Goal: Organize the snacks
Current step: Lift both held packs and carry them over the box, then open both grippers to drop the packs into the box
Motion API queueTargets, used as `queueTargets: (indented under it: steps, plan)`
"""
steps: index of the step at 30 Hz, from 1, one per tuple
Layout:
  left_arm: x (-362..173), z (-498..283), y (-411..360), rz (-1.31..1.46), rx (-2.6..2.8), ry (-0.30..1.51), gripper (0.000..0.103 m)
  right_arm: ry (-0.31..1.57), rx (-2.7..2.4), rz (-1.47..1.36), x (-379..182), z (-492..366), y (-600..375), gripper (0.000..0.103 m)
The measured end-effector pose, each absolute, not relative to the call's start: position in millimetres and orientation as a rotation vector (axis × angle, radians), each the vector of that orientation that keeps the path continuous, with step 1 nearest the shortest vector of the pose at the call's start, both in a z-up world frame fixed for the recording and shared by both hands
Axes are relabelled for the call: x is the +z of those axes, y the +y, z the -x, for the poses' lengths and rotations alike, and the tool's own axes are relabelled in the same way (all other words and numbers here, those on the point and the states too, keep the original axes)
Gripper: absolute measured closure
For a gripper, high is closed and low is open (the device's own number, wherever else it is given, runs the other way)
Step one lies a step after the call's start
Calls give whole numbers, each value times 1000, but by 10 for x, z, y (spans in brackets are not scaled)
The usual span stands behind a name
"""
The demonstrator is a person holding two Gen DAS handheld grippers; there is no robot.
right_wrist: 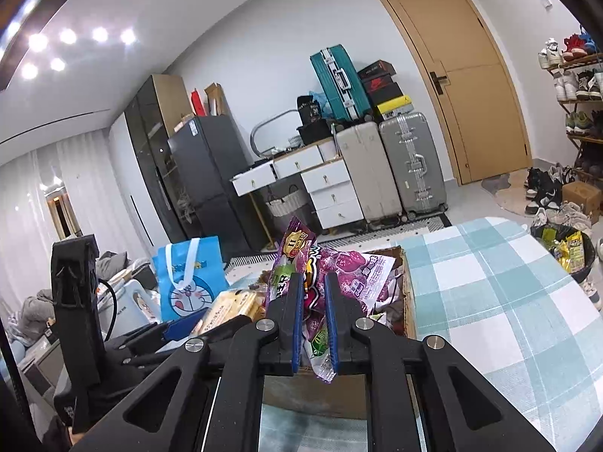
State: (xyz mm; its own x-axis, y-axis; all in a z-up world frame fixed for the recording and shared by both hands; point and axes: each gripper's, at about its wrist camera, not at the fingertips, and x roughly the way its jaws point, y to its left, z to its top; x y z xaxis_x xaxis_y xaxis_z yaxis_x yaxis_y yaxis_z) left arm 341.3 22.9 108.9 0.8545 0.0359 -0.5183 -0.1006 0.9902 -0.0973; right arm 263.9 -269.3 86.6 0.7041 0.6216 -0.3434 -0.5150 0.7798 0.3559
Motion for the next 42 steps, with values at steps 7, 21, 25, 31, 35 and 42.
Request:
queueTargets:
  steps: [7, 21, 25, 31, 35, 42]
  plan:
    - [898, -3611, 265, 121, 81, 572, 45, 486, 626, -185, 862, -2739, -2621, 62]
    - [905, -3550, 386, 130, 91, 552, 18, 507, 584, -143, 886, -2692, -2789, 25]
    - [905, -3477, 416, 132, 89, 548, 17, 543, 569, -128, 819, -2757, -2723, 22]
    - [921, -3313, 430, 140, 75, 547, 17, 542, 547, -124, 794, -2824, -2637, 21]
    - [931, -3265, 376, 136, 9, 553, 17, 563, 555, -152, 780, -2940, -2597, 20]
    - [896, -3317, 125, 51, -58, 563, 16, 570, 549, -168, 782, -3048, -2565, 20]
